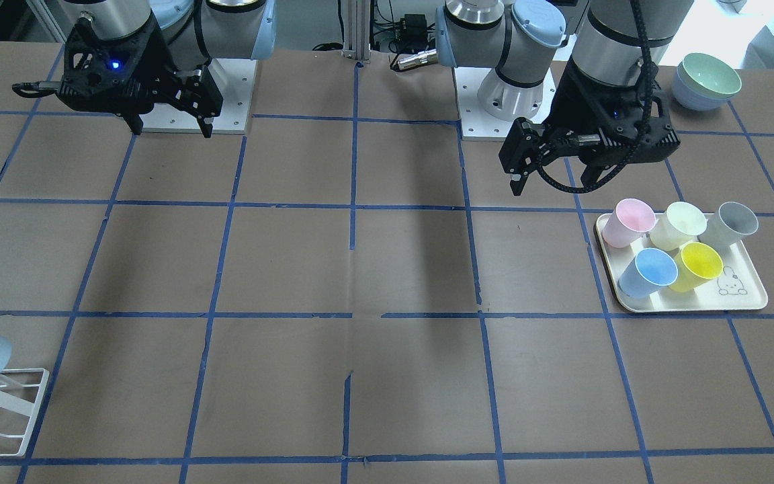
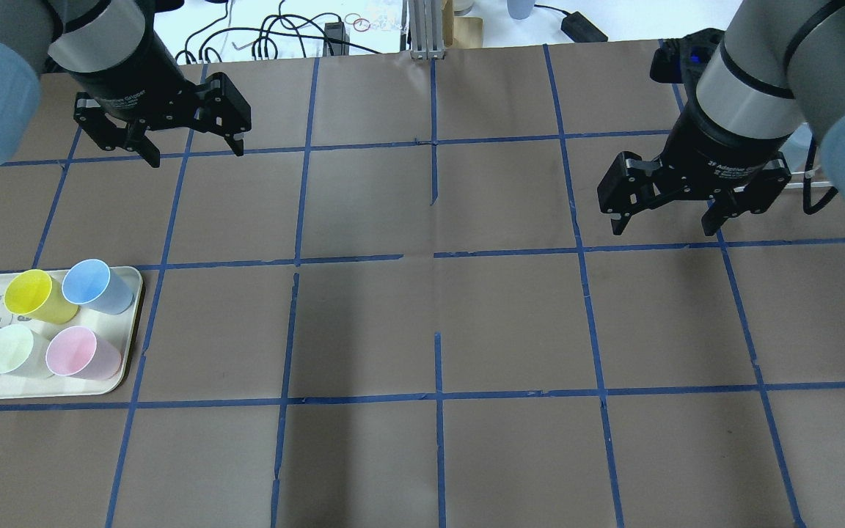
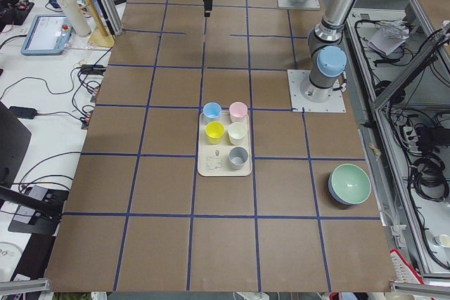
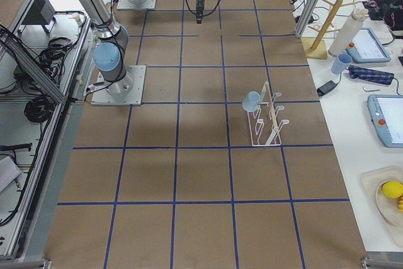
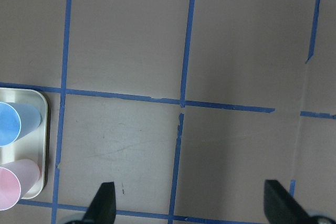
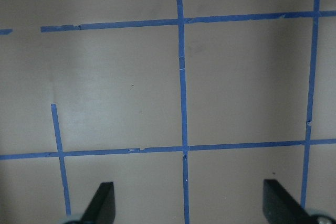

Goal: Transfer IKEA cup to right arm and place on rack

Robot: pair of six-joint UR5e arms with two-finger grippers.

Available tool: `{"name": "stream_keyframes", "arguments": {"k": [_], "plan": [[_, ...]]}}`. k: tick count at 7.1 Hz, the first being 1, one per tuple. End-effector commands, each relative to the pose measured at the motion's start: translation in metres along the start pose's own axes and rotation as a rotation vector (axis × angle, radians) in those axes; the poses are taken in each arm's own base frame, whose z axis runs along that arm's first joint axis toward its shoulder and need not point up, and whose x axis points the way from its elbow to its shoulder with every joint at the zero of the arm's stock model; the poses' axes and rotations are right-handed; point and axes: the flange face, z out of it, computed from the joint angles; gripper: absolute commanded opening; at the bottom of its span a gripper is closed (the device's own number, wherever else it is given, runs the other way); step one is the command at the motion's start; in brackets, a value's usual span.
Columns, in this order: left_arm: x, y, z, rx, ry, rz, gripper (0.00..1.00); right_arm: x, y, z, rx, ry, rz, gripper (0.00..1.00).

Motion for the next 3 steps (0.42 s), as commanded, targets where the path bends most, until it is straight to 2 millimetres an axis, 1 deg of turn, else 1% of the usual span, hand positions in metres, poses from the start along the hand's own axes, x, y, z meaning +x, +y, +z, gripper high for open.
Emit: {"name": "stream_keyframes", "arguments": {"k": [1,3], "plan": [[0.0000,0.0003,-0.0010,0.002,0.001,0.000,1.00,0.0040,0.0023,-0.0018,0.000,-0.001,0.013,1.00],[0.0000,0.0003,-0.0010,0.002,0.001,0.000,1.00,0.0034,0.0049,-0.0052,0.011,-0.002,0.022,1.00]]}}
